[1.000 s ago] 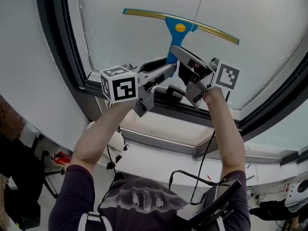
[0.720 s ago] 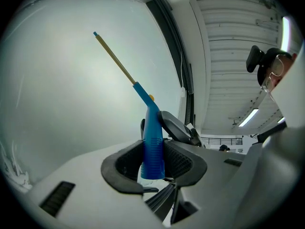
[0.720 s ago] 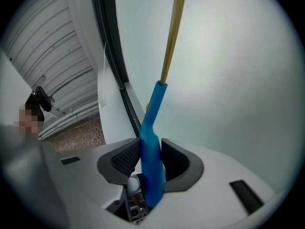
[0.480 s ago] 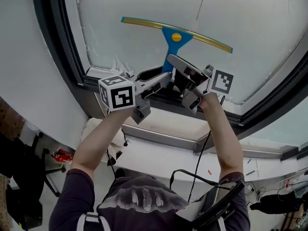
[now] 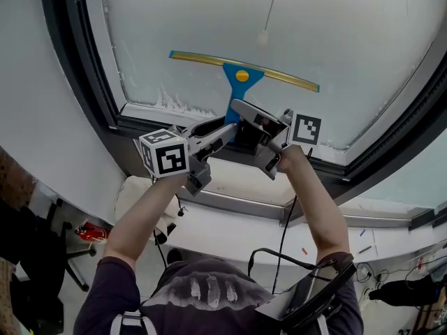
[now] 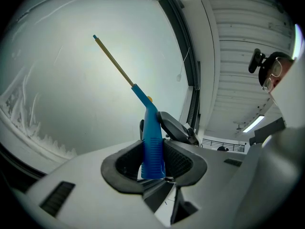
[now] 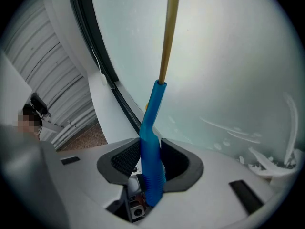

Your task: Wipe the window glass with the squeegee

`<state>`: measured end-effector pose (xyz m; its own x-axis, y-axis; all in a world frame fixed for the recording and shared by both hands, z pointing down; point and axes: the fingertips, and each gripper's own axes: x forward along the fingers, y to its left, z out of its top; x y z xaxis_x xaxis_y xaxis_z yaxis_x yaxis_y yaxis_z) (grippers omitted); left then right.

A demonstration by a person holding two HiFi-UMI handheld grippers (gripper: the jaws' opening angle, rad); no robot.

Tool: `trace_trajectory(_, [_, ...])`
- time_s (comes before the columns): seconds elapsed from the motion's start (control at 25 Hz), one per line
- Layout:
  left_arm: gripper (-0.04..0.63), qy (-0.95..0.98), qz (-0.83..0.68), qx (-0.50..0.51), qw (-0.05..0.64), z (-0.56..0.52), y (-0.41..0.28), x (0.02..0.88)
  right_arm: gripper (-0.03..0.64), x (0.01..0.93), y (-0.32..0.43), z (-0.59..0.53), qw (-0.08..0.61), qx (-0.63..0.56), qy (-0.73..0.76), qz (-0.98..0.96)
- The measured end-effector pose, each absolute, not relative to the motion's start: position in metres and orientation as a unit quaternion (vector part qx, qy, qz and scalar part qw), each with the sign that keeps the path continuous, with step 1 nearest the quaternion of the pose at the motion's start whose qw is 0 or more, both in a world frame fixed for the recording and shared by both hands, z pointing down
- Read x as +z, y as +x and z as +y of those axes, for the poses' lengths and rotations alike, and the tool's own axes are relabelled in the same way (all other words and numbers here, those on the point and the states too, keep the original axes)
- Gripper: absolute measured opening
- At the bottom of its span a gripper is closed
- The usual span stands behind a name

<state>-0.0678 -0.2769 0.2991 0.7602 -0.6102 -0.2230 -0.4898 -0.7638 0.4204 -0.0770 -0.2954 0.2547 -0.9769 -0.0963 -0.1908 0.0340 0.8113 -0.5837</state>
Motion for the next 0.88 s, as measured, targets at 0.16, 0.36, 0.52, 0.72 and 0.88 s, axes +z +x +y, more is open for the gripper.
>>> trace_trajectory(0.16, [0.14, 0.92, -0.296, -0.182, 0.181, -0.28, -0.068, 0.305, 0.129, 0.261, -0.079, -0.301, 0.096, -0.323, -0.011, 0.942])
trace_trajectory(0.36, [0.14, 0.924, -0.283, -0.203, 0.156, -0.269, -0.072, 0.296, 0.129, 0.253, -0.081, -0.288, 0.09, -0.287, -0.026, 0.953])
trace_trajectory(0.52, [0.14, 0.936, -0.253, -0.213, 0.118, -0.278, -0.029, 0.246, 0.129, 0.205, -0.032, -0.297, 0.125, -0.237, -0.056, 0.962])
trace_trajectory(0.72, [0.14, 0.943, -0.215, -0.239, 0.092, -0.305, 0.06, 0.17, 0.129, 0.126, 0.057, -0.321, 0.163, -0.177, -0.077, 0.968])
trace_trajectory(0.88, [0.14, 0.942, -0.195, -0.265, 0.066, -0.324, 0.115, 0.121, 0.129, 0.076, 0.116, -0.339, 0.182, -0.143, -0.085, 0.969])
